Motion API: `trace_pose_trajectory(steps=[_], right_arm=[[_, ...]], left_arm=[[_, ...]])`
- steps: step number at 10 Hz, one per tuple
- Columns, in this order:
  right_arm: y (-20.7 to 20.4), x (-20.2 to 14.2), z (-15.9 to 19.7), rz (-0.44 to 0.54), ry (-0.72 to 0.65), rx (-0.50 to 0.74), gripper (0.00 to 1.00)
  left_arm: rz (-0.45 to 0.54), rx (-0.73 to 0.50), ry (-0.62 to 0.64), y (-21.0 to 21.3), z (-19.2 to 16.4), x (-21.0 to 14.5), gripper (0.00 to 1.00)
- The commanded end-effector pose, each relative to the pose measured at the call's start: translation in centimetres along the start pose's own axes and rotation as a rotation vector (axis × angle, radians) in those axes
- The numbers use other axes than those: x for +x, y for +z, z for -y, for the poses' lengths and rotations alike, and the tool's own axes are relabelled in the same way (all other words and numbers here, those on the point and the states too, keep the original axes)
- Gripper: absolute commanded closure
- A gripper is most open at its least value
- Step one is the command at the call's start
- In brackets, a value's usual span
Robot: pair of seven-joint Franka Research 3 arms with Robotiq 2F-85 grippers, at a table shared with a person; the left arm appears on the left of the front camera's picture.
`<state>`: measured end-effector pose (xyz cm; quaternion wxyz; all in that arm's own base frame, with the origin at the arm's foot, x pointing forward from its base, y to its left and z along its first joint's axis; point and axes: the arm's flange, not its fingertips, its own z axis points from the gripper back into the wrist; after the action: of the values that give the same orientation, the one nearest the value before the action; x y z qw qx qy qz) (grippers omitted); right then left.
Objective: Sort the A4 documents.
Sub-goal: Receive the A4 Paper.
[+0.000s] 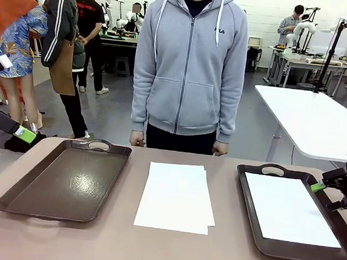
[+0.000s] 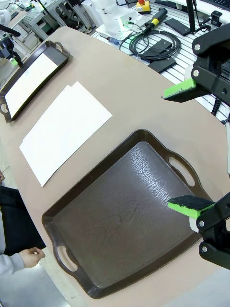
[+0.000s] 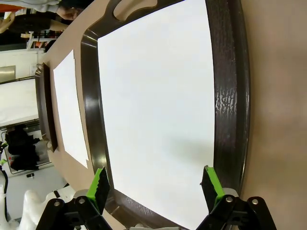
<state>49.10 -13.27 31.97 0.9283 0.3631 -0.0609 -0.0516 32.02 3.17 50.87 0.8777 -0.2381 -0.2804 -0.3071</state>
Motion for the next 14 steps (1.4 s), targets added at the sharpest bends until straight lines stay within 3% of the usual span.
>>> trace_pose_trajectory(steps=[1,6,7,10,14], right_arm=[[0.0,0.0,0.0,0.004,0.004,-0.005,0.00],[0.0,0.0,0.0,0.000,0.000,0.000,0.00],[1.7,-2.0,-1.2,0.100,0.104,-0.024,0.00],[4.5,-6.1,-8.5,0.136,0.487,0.049,0.00],[5.8,-10.3,-17.8,0.028,0.918,0.216,0.00]], left_arm=[[0.012,-0.016,-0.011,0.0,-0.2,-0.1,0.00],[0.012,-0.016,-0.011,0.0,-0.2,-0.1,0.00],[0.012,-0.016,-0.011,0.0,-0.2,-0.1,0.00],[0.012,-0.016,-0.011,0.0,-0.2,-0.1,0.00],[0.012,-0.016,-0.011,0.0,-0.2,-0.1,0.00]])
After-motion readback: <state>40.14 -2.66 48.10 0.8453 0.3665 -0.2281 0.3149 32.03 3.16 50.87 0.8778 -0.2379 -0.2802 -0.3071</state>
